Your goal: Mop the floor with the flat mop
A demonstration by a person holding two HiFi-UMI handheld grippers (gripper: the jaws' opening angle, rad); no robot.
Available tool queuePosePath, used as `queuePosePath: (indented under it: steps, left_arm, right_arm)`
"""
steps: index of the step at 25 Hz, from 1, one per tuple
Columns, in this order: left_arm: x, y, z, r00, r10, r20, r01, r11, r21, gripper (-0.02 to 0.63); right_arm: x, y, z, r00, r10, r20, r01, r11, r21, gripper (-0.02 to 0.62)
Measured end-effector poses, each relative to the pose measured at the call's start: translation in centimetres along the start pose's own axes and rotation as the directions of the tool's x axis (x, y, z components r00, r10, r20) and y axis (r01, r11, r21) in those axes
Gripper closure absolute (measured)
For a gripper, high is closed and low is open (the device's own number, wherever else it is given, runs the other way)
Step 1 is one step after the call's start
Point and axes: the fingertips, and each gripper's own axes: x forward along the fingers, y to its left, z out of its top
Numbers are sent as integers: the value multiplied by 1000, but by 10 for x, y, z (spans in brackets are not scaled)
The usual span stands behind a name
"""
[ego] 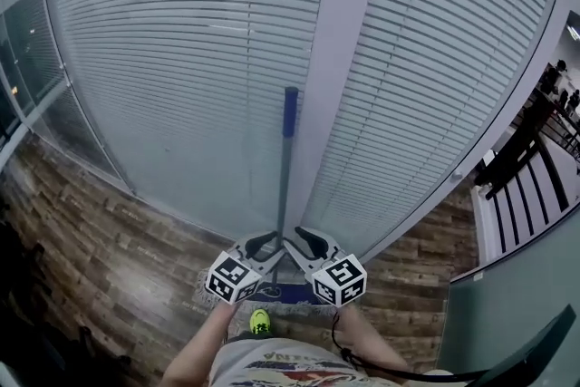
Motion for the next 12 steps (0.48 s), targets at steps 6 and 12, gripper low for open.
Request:
queuePosePath:
  steps: [6, 12]
  left_arm:
    - [35, 59, 7, 999, -45, -3, 45, 999, 23, 430]
    - [78, 112, 8, 999, -32, -12, 32, 998, 52, 390]
  right_arm:
    - [48, -36, 10, 997, -74, -16, 75, 997, 13, 457]
    - [93, -86, 27, 988, -151, -22, 152, 987, 43, 453]
